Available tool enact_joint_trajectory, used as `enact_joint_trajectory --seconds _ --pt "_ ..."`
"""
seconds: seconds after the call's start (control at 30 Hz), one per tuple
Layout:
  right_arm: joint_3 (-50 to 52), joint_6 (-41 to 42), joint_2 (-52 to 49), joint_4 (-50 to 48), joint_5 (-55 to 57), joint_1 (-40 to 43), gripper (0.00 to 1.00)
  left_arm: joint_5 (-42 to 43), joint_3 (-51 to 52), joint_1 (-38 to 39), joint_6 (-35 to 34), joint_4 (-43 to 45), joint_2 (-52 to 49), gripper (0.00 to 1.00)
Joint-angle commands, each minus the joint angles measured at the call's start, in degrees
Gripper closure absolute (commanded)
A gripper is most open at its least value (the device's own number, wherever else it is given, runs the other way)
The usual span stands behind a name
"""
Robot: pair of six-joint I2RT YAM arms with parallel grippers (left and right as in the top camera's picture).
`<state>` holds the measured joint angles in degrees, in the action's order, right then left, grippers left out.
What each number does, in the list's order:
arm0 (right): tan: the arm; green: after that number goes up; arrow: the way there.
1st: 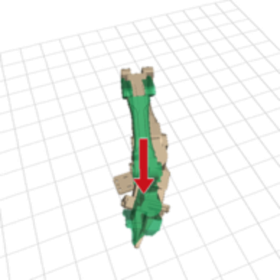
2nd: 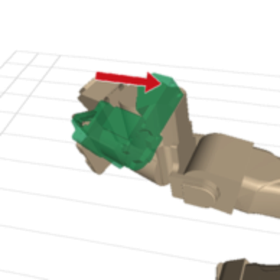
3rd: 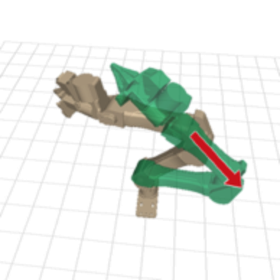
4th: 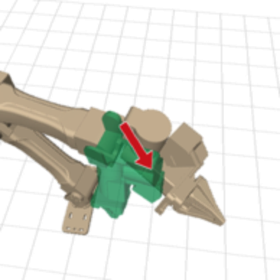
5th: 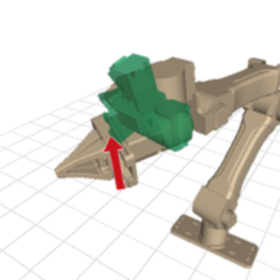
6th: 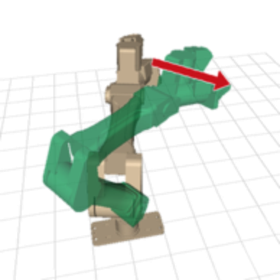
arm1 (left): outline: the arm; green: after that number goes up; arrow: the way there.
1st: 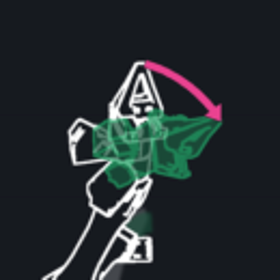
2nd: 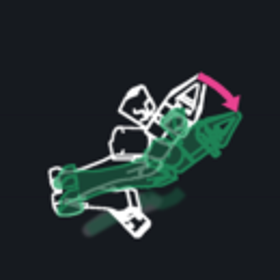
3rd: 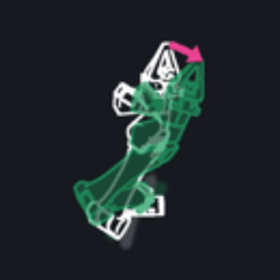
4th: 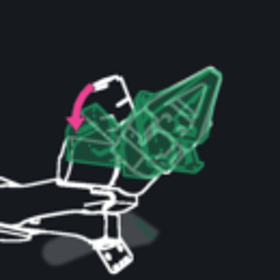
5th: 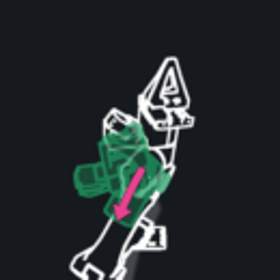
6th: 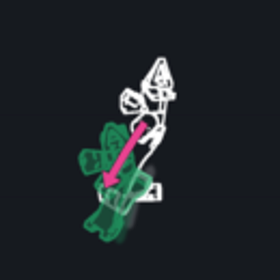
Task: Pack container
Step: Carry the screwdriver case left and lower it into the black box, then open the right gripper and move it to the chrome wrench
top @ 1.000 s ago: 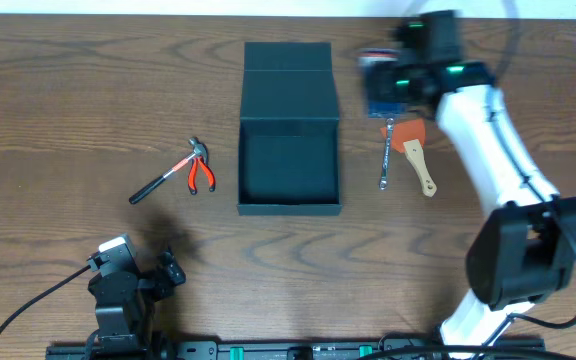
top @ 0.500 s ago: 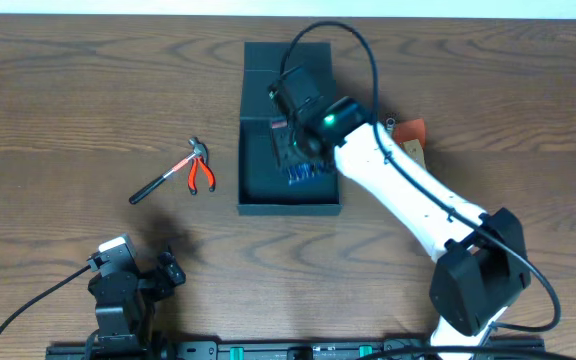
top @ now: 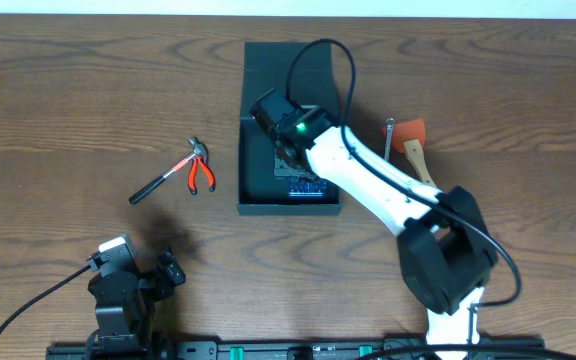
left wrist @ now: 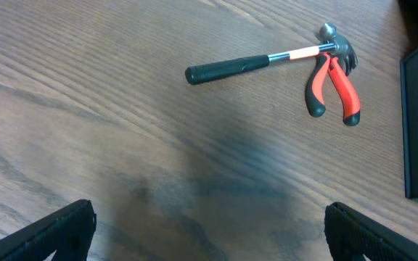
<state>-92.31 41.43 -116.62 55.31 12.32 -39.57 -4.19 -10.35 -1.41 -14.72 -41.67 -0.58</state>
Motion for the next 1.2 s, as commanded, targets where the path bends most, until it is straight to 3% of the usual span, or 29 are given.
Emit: enact_joint_trajectory --seconds 0.0,0.13,0.33,0.5,0.7,0.9,1.17 --pt "-0.63 1.84 -1.75 -0.24 2.47 0.83 0.62 0.57 0.92 -0.28 0.96 -0.2 0.37 0.01" --pt "-0.63 1.79 -2.58 -0.24 2.43 2.03 0.57 0.57 0.92 -0.28 0.96 -0.22 0.37 0.01" --pt "-0.63 -0.22 -2.6 -0.5 1.7 3.39 0.28 0.57 0.92 -0.28 0.96 -0.2 0.35 0.01" --pt "-0.68 -3.87 -2.56 -1.6 -2.84 4.17 0.11 0.57 0.9 -0.28 0.96 -0.2 0.37 0.01" --pt "-2.6 -6.71 -0.7 -1.03 -8.28 5.05 0.14 0.57 0.92 -0.28 0.96 -0.2 0.37 0.01" --pt "-7.96 -12.13 6.91 1.38 -5.16 6.8 0.11 0.57 0.92 -0.28 0.96 -0.2 0.37 0.01" --pt "-8.37 -14.99 17.11 5.99 -3.15 18.18 0.1 0.57 0.92 -0.28 0.96 -0.2 0.37 0.01"
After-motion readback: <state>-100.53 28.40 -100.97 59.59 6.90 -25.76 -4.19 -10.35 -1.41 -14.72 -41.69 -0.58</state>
